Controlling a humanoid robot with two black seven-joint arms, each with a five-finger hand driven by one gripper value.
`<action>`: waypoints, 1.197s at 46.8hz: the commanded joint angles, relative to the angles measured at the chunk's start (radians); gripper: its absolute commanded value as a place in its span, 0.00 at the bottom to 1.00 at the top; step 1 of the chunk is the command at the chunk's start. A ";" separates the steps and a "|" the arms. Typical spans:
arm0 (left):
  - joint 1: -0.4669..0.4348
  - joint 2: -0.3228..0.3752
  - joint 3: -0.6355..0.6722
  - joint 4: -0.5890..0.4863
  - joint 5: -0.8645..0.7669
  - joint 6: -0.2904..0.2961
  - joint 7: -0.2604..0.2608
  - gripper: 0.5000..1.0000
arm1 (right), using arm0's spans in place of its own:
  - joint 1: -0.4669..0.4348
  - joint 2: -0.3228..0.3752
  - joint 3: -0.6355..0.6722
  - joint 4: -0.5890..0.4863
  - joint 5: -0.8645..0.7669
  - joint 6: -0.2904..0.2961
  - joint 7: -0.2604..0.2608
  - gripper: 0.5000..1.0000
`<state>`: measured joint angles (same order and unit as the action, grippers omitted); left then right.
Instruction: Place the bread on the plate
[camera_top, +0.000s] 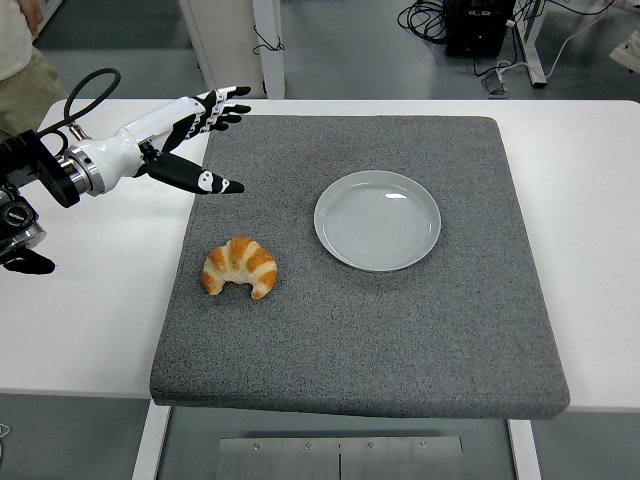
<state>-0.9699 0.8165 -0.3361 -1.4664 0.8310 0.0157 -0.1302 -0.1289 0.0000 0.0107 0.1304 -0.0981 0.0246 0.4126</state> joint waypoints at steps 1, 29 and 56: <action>0.002 0.021 0.000 -0.012 0.020 0.000 -0.002 0.94 | 0.000 0.000 0.000 0.000 0.000 0.000 0.000 1.00; 0.003 0.133 0.104 -0.051 0.254 -0.010 -0.051 0.94 | 0.000 0.000 0.000 0.000 0.000 0.000 0.000 1.00; 0.065 0.052 0.147 -0.041 0.315 0.023 -0.077 0.91 | 0.000 0.000 0.000 0.000 0.000 0.000 0.000 1.00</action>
<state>-0.9182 0.8843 -0.1885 -1.5097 1.1451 0.0369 -0.2088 -0.1287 0.0000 0.0108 0.1304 -0.0981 0.0246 0.4126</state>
